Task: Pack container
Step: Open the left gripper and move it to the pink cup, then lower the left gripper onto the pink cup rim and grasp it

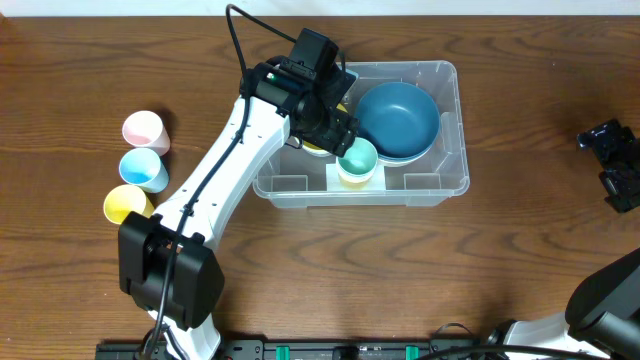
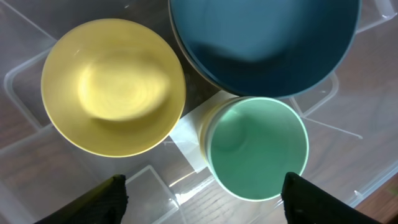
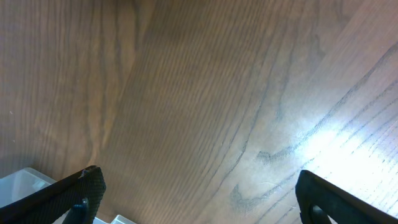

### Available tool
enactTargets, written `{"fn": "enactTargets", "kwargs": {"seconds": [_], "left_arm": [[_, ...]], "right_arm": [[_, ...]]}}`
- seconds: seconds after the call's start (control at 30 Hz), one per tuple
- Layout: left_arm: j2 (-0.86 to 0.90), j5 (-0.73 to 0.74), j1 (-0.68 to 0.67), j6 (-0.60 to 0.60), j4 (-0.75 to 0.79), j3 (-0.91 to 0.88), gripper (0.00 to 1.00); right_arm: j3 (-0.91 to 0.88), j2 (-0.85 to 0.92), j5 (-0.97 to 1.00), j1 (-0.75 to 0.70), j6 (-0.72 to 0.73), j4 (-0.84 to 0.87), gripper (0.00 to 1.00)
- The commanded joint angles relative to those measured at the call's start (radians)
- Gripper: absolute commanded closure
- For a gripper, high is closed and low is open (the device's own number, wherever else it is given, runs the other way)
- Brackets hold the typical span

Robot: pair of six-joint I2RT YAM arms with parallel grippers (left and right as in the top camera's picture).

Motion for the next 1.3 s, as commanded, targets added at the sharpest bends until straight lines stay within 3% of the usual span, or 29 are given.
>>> {"fn": "enactTargets", "kwargs": {"seconds": [0.0,0.23,0.53,0.87,1.27], "left_arm": [[-0.026,-0.005,0.016,0.009,-0.014,0.019,0.19],[-0.214,-0.006,0.14,0.006,-0.081,0.044,0.18],[-0.381,-0.085,0.432,0.006,-0.122,0.042,0.11],[-0.2,-0.162,0.639,0.007,-0.067,0.003,0.09],[0.055,-0.17,0.689,0.041,-0.039,0.003,0.09]], "right_arm": [[0.005,0.004,0.001,-0.007,0.014,-0.001,0.01],[0.005,0.004,0.001,-0.007,0.014,-0.001,0.01],[0.005,0.004,0.001,-0.007,0.014,-0.001,0.01],[0.005,0.004,0.001,-0.007,0.014,-0.001,0.01],[0.005,0.004,0.001,-0.007,0.014,-0.001,0.01]]}}
